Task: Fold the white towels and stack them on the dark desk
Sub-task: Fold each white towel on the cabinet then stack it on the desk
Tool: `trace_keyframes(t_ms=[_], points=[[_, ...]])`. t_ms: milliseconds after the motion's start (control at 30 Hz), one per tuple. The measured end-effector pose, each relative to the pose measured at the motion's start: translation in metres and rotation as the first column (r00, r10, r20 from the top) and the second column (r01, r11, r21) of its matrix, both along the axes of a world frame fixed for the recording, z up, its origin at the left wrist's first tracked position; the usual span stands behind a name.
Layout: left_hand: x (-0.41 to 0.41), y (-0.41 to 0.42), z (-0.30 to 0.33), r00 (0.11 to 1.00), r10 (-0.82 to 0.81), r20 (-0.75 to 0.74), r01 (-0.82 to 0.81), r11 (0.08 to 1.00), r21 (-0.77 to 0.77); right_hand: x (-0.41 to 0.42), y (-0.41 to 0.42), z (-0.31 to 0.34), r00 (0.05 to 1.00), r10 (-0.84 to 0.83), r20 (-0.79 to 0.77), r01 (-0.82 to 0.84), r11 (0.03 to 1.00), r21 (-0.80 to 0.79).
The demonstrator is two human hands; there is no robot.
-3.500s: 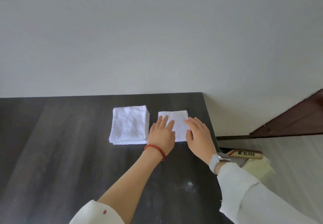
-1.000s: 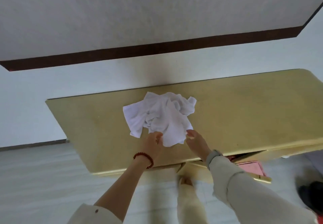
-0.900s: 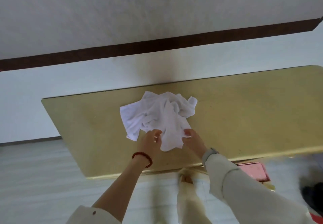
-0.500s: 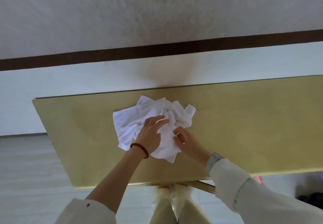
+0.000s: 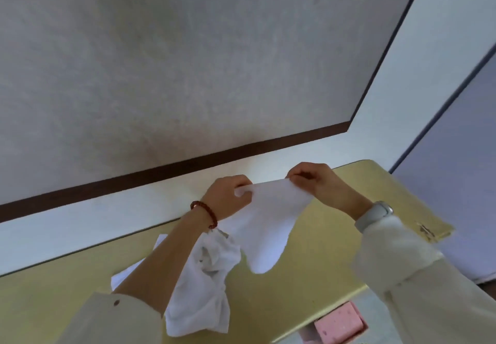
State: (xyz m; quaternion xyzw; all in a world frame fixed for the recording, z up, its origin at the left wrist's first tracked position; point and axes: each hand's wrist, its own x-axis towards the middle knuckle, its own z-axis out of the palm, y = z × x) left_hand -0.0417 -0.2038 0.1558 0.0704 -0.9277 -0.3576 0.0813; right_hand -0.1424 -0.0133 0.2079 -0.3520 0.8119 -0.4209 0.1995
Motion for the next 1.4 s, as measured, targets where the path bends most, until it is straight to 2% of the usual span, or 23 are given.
trace_keyframes(t_ms=[167,333,467,567,667,767,900,1033,1100,1167,1233,1267,1333,1400], points=[[-0.059,0.028,0.008,0.999,-0.052,-0.003,0.052,0.999,-0.004,-0.040,0.075,0.014,0.957,-0.257,-0.136,0.263,0.965,0.021],[-0.123,0.062,-0.003,0.998,-0.053,0.031,0.054,0.997,-0.057,-0.089,0.149,-0.010,0.861,-0.436,-0.262,0.488,0.852,0.188],[-0.171,0.101,-0.003,0.998,0.052,0.019,-0.050,0.994,-0.094,-0.128,0.189,-0.026,0.731,-0.641,-0.235,0.673,0.733,0.095],[-0.203,0.128,0.001,0.991,0.125,-0.040,-0.126,0.991,-0.051,-0.153,0.206,-0.031,0.684,-0.713,-0.154,0.721,0.693,-0.006],[-0.225,0.141,0.007,0.974,0.163,-0.155,-0.161,0.987,0.027,-0.173,0.217,-0.030,0.685,-0.727,-0.051,0.716,0.684,-0.140],[-0.225,0.145,0.002,0.962,0.142,-0.231,-0.131,0.989,0.061,-0.179,0.228,-0.039,0.702,-0.709,-0.067,0.689,0.701,-0.186],[-0.203,0.141,-0.030,0.965,0.090,-0.246,-0.105,0.993,-0.047,-0.163,0.236,-0.078,0.717,-0.695,-0.056,0.679,0.714,-0.172],[-0.171,0.134,-0.087,0.999,0.043,-0.033,-0.048,0.984,-0.169,-0.127,0.241,-0.142,0.771,-0.635,0.040,0.637,0.770,-0.041],[-0.156,0.129,-0.118,0.991,-0.008,0.133,0.027,0.989,-0.145,-0.105,0.245,-0.177,0.779,-0.618,0.105,0.613,0.786,0.075],[-0.143,0.124,-0.145,0.934,-0.063,0.352,0.108,0.988,-0.107,-0.084,0.247,-0.208,0.785,-0.598,0.162,0.570,0.799,0.190],[-0.132,0.122,-0.168,0.822,-0.110,0.559,0.190,0.978,-0.087,-0.066,0.247,-0.229,0.781,-0.585,0.218,0.522,0.803,0.288],[-0.127,0.122,-0.176,0.778,-0.118,0.616,0.200,0.978,-0.065,-0.061,0.247,-0.237,0.776,-0.587,0.230,0.505,0.798,0.328],[-0.124,0.122,-0.188,0.758,-0.096,0.645,0.122,0.992,0.004,-0.060,0.244,-0.246,0.778,-0.593,0.207,0.491,0.780,0.388],[-0.129,0.123,-0.193,0.797,-0.052,0.602,0.008,0.997,0.076,-0.067,0.239,-0.248,0.758,-0.630,0.168,0.532,0.746,0.400]])
